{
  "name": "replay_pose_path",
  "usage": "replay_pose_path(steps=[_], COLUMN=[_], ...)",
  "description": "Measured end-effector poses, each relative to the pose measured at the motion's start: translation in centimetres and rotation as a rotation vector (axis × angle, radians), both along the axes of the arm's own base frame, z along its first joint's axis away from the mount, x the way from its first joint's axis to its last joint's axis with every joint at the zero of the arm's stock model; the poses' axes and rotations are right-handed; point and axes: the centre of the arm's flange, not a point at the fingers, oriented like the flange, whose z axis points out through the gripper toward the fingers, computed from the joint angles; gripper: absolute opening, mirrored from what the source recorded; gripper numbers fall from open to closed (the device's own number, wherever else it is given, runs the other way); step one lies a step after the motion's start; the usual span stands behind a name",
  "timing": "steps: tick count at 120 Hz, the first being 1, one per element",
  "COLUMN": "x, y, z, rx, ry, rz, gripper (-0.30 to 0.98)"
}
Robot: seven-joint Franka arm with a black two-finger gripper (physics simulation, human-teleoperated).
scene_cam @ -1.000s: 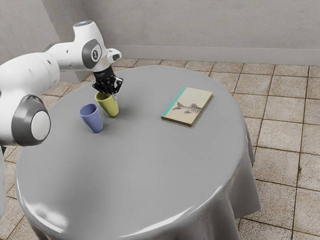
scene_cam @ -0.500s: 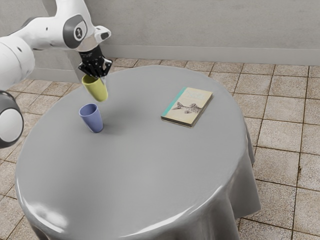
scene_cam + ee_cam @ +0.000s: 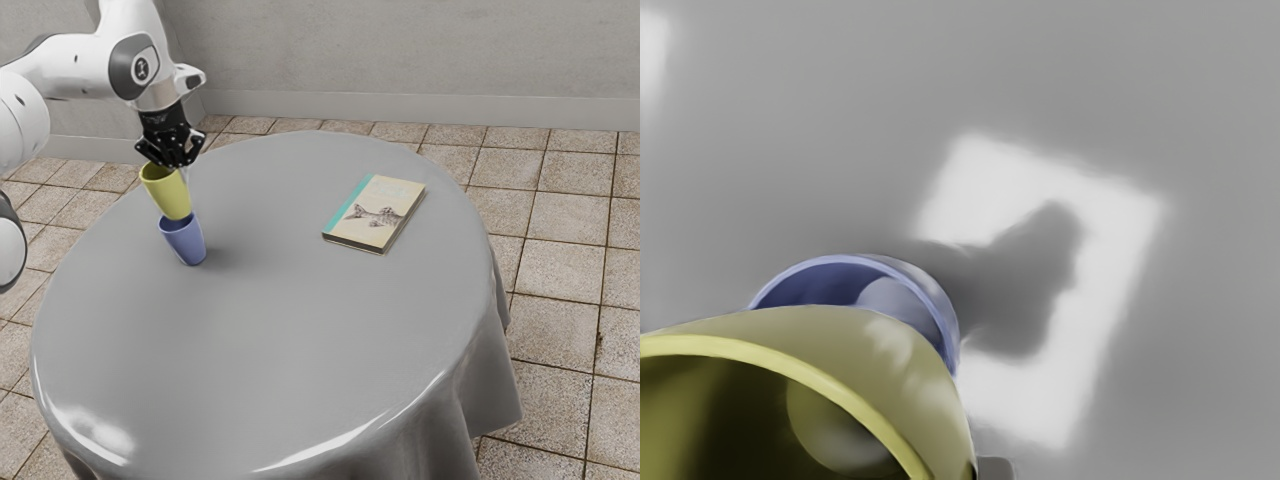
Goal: Place the right cup onto the left cup
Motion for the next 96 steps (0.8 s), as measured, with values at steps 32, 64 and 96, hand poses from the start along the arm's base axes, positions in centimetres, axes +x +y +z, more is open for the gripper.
replay_pose_path(steps=[32, 64, 96], x=[0.0, 0.5, 0.5], y=[0.5, 0.9, 1.5], z=[-0.6, -1.8, -2.0], rx=[0.000, -0.001, 0.000], ry=[0.008, 0.019, 0.021], rz=[0.031, 0.052, 0.070], gripper=[-0.10, -0.10, -0.10])
